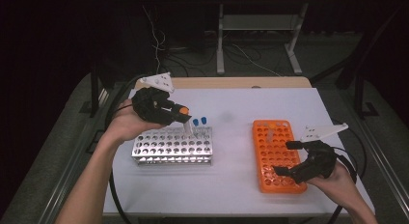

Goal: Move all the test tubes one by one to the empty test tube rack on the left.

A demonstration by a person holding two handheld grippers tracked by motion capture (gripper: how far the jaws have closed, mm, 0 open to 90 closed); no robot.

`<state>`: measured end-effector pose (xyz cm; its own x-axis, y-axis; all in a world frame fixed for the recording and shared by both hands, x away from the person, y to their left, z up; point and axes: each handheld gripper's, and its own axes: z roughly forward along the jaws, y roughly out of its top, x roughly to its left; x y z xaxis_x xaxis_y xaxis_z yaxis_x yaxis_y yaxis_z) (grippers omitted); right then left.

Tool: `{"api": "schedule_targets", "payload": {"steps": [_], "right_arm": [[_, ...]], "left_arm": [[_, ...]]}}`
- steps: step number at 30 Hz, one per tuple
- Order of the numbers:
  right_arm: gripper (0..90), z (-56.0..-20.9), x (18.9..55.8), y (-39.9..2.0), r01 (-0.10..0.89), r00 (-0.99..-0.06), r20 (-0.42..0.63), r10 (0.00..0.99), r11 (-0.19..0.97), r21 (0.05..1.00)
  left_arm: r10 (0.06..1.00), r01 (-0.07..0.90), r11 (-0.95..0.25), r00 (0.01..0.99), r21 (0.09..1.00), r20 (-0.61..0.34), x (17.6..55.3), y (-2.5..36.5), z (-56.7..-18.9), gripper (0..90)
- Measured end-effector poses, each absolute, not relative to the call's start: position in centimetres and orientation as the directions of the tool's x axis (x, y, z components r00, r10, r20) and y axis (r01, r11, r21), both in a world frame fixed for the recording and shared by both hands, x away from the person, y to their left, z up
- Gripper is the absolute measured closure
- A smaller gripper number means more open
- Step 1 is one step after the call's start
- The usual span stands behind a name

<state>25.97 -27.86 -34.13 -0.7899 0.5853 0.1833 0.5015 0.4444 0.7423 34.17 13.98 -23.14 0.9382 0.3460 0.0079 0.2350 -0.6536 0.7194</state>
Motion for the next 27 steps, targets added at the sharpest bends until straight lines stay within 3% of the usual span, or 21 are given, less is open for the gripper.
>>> {"api": "schedule_targets", "payload": {"steps": [15, 27], "right_arm": [[0.2, -34.9, 25.7, -28.6, 0.516, -0.779, 0.186, 0.599, 0.444, 0.732], [0.2, -35.6, 25.6, -29.1, 0.528, -0.769, 0.194, 0.609, 0.435, 0.729]], "left_arm": [[0.459, 0.313, -0.622, 0.889, 0.718, 0.01, 37.1, 16.9, -25.5, 68.9], [0.497, 0.364, -0.603, 0.868, 0.71, -0.023, 39.0, 17.2, -28.6, 68.9]]}}
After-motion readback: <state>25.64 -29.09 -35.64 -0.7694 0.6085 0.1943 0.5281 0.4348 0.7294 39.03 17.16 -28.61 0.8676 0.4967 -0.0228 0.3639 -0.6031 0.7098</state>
